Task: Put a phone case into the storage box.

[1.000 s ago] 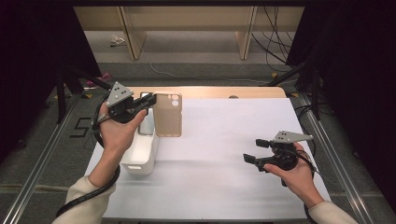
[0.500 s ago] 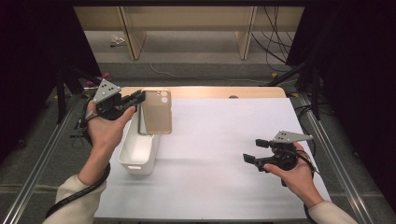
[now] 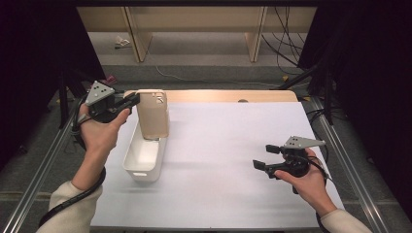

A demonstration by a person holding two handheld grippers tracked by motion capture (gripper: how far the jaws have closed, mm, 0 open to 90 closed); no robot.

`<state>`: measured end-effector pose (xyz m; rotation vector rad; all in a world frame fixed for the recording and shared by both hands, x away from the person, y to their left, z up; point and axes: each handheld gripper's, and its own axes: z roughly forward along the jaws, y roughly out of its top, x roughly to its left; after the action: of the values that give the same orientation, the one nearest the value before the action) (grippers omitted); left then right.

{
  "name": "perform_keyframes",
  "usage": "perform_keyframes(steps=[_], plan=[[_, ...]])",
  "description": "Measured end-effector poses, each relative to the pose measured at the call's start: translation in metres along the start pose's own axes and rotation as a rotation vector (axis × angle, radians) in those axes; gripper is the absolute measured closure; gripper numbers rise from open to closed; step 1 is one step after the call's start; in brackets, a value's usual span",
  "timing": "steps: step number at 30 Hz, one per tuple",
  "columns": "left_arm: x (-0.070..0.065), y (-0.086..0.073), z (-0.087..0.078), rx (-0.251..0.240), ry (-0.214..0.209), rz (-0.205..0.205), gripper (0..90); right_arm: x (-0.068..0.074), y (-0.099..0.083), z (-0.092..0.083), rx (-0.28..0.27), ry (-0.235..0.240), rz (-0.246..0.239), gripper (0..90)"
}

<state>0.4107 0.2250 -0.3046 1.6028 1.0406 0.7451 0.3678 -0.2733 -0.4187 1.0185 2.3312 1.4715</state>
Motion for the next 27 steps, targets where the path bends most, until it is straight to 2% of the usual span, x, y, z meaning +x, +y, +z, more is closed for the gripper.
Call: perform_keyframes(steps=[13,27], plan=[[0.014,-0.005,0.003,0.022,0.01,0.01,83.6,0.0,0.0,0.0,-0.001,0.001,0.002,15.9],[0.02,-0.007,0.005,0.022,0.007,0.029,83.6,0.0,0.0,0.0,-0.002,0.001,0.0,15.9]])
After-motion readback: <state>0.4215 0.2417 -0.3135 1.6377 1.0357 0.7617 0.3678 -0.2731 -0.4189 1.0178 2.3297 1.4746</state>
